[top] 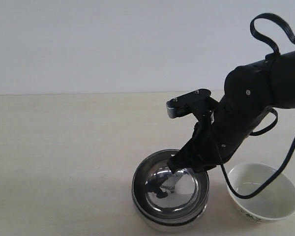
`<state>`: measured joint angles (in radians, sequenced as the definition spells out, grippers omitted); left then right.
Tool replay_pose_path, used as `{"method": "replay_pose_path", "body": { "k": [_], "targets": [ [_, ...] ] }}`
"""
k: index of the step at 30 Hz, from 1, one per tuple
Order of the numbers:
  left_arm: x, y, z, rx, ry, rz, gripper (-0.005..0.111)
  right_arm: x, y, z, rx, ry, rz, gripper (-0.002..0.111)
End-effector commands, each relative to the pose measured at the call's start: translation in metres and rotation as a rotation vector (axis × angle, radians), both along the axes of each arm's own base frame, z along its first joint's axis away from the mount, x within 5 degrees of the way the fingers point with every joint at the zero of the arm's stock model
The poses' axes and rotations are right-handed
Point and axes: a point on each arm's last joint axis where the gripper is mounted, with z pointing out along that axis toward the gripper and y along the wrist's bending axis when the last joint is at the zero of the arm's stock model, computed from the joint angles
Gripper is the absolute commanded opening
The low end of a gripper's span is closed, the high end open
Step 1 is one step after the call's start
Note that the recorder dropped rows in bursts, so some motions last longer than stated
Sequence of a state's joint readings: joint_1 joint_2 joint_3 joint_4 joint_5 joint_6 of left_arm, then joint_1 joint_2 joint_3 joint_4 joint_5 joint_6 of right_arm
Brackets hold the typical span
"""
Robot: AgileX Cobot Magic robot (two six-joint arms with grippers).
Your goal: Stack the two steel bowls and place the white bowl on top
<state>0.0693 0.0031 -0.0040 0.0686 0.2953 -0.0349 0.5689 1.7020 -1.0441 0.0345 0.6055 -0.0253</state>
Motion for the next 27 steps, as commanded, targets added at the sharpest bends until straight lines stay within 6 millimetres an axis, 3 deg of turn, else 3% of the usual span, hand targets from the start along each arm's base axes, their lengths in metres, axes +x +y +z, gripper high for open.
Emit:
{"method": "replay_pose_path", "body": {
  "k": [1, 7, 15, 18, 23, 25, 27],
  "targets": [
    [0.0, 0.0, -0.001, -0.003, 0.001, 0.002, 0.004, 0.001, 0.001, -0.006, -0.01, 0.028, -0.005, 0.0],
    [0.0, 0.0, -0.001, -0.003, 0.001, 0.002, 0.004, 0.005, 0.004, -0.02, -0.015, 0.035, -0.006, 0.0],
    [0.0, 0.0, -0.001, -0.003, 0.001, 0.002, 0.004, 0.006, 0.004, -0.02, -0.014, 0.03, 0.004, 0.001],
    [0.0, 0.0, -0.001, -0.003, 0.001, 0.002, 0.004, 0.008, 0.005, -0.019, -0.005, 0.014, 0.004, 0.016],
    [0.0, 0.0, -0.001, -0.003, 0.001, 0.002, 0.004, 0.009, 0.006, -0.019, 0.005, -0.001, 0.001, 0.059],
    [0.0, 0.0, -0.001, -0.003, 0.001, 0.002, 0.004, 0.009, 0.006, -0.018, 0.003, -0.011, 0.006, 0.059],
    [0.0, 0.0, -0.001, -0.003, 0.001, 0.002, 0.004, 0.011, 0.005, -0.014, -0.001, -0.032, 0.015, 0.052]
  ]
}}
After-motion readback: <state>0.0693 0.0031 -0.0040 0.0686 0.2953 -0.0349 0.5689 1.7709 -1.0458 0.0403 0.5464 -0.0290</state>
